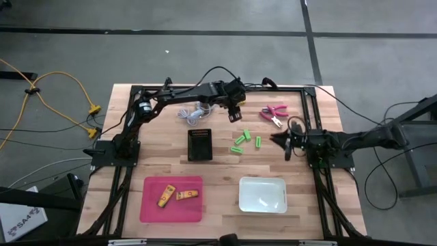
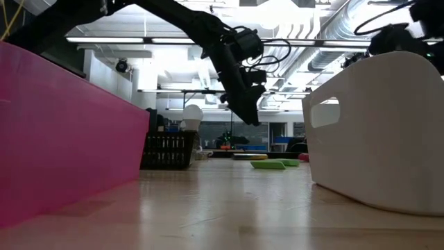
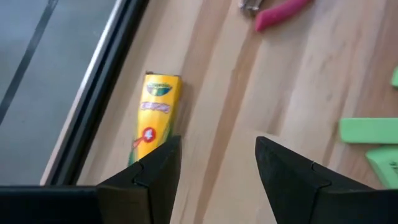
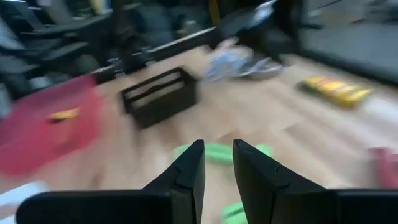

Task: Pick & Place School Supplies
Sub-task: Put the yellow crayon box into the pink bin

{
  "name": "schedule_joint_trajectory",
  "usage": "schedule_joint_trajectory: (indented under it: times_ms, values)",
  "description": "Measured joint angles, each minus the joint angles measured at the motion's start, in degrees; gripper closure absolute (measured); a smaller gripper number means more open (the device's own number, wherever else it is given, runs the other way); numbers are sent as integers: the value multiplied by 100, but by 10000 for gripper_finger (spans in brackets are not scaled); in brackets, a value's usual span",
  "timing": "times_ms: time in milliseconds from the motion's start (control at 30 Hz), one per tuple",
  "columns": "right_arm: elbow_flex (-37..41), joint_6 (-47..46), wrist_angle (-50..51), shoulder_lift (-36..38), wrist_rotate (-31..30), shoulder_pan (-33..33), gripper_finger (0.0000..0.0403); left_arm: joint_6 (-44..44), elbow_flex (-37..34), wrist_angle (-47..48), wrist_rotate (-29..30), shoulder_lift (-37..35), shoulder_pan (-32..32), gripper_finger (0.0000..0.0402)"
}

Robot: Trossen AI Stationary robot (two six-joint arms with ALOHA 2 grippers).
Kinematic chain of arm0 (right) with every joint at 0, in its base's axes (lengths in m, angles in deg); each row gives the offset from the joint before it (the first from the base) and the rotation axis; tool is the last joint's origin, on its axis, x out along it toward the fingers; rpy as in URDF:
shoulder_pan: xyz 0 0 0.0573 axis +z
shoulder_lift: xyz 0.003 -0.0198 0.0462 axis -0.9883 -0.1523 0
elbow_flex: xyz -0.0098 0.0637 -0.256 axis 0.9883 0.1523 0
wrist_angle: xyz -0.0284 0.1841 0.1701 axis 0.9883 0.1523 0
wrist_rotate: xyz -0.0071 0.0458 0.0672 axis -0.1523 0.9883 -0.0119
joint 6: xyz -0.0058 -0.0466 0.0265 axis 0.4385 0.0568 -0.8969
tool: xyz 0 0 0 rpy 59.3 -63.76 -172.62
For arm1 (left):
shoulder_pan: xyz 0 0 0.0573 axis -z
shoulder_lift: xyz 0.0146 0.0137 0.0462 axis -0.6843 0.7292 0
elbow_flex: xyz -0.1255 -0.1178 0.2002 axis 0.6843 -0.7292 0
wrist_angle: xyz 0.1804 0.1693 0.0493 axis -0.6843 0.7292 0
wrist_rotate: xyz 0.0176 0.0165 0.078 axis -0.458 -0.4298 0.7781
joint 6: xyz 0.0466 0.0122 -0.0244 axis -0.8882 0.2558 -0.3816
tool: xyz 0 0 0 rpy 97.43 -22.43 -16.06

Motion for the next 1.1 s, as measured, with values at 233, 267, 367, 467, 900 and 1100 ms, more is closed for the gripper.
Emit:
schedule_joint_trajectory:
  times_ms: [233, 267, 367, 467, 900, 1100]
  values:
    - [-436, 284, 815, -283, 597, -1295, 331, -275, 0, 53, -4, -32, 266, 204]
    - [-466, 339, 864, -374, 771, -1514, 331, -276, 0, 39, 0, -46, 310, 204]
    - [-609, 594, 840, -733, 1309, -2201, 331, -276, -2, 102, 0, -139, 417, 204]
    - [-806, 934, 785, -1150, 1766, -2912, 331, -279, 0, 150, 2, -247, 499, 204]
    - [-2187, 2349, 359, -3976, 4092, -5145, 331, -262, 0, 352, 0, -369, 467, 204]
    - [-3129, 3031, 513, -5221, 4436, -5392, 331, -255, 0, 386, 0, -369, 462, 204]
